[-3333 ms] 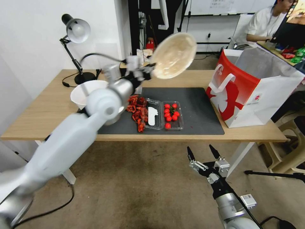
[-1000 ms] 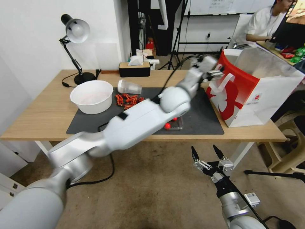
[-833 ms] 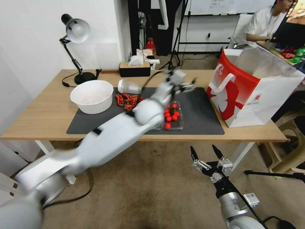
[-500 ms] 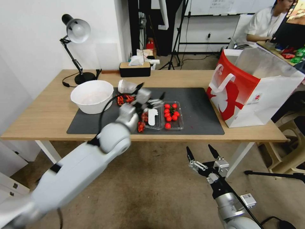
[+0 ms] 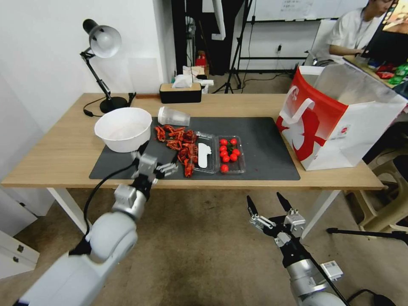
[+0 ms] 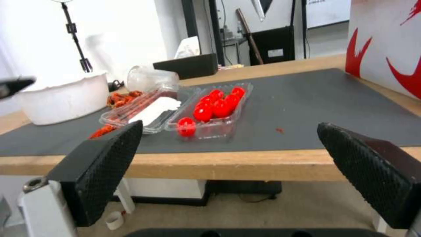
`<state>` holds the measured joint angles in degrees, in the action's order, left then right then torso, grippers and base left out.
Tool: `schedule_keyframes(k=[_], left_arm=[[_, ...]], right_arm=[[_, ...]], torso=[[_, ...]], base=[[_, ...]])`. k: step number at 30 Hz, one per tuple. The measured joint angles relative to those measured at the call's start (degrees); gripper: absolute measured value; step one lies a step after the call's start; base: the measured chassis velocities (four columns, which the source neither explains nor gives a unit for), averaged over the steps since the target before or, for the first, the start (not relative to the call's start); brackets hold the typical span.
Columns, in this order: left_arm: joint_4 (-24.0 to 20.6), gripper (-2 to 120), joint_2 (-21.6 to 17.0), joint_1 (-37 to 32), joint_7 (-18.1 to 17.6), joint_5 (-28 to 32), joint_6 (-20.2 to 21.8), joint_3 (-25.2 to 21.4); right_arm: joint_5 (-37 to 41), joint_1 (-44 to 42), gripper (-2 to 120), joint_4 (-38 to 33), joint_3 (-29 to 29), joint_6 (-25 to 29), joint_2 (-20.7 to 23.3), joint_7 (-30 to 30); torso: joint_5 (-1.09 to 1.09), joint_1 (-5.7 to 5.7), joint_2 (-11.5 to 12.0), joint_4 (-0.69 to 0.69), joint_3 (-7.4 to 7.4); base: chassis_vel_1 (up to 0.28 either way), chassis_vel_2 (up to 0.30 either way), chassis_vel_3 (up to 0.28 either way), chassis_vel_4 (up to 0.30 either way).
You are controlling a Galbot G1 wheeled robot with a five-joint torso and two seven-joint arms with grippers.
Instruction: Pick up the trash from the table and place it into the takeout bag.
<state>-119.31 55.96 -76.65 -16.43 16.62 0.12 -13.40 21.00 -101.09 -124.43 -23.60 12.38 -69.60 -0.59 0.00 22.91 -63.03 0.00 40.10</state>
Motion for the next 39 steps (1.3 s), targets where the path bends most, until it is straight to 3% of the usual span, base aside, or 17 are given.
schedule_keyframes(k=[8, 15, 39], left_arm=[[-1.8, 100, 7.4, -13.7, -2.9, -7.0, -3.3, -4.3], [-0.7, 100, 10.9, -17.8, -3.1, -9.9, -7.4, -5.4], [2.3, 100, 11.4, -18.2, -1.5, -11.7, -10.0, -5.2]], right_arm=[[-0.1, -1.1, 100, -1.0, -1.1, -0.2, 0.0, -0.1], [-0.2, -1.1, 100, -0.8, -1.0, -0.2, -0.6, -0.1], [-7.6, -1.0, 100, -0.6, -2.2, -4.5, -0.2, -5.0]], torso=[[0.0, 0.0, 0.0, 0.01, 0.0], [0.01, 0.01, 0.0, 0.0, 0.01], [0.0, 0.01, 0.0, 0.0, 0.01]], base=[[0.0, 0.0, 0.0, 0.0], [0.0, 0.0, 0.0, 0.0], [0.0, 0.0, 0.0, 0.0]])
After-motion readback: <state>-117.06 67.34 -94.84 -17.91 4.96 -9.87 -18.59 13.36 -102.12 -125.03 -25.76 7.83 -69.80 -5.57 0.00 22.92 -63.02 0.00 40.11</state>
